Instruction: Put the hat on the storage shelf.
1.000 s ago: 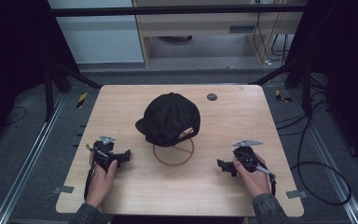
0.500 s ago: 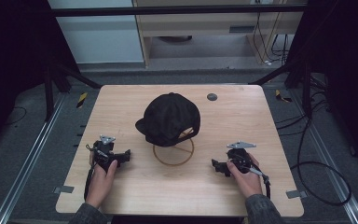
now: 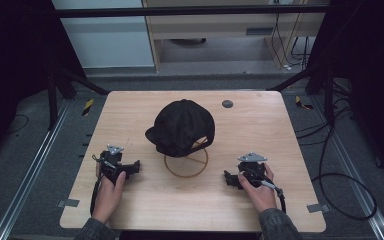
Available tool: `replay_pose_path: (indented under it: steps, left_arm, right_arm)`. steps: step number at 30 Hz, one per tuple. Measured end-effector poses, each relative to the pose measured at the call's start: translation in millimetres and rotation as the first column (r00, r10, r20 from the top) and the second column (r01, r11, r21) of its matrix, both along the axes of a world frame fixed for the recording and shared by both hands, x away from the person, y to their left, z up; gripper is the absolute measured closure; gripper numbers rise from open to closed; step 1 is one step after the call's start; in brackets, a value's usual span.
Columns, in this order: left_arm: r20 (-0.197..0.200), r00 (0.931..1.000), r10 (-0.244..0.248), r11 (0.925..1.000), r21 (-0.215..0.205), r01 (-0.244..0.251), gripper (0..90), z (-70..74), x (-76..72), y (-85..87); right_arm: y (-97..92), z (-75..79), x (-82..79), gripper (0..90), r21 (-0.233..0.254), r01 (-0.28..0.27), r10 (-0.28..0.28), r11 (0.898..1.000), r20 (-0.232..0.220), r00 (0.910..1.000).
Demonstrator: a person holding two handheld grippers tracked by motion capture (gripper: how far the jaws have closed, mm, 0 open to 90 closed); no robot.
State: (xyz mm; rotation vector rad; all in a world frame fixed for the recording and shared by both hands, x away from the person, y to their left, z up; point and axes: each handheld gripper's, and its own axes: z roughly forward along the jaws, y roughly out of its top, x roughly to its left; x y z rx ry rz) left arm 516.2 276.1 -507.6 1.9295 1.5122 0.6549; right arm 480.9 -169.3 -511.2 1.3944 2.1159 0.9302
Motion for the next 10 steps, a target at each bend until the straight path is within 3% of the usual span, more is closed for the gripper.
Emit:
replay_pose_path:
  steps: [10]
  left_arm:
    - [0.001,1.0,0.006,1.0,-0.001,-0.006,0.0,0.0,-0.7,-0.3]
  right_arm:
    - [1.7,-0.3,0.8,3.9,-0.005,0.0,0.0,1.0,-0.006,1.0]
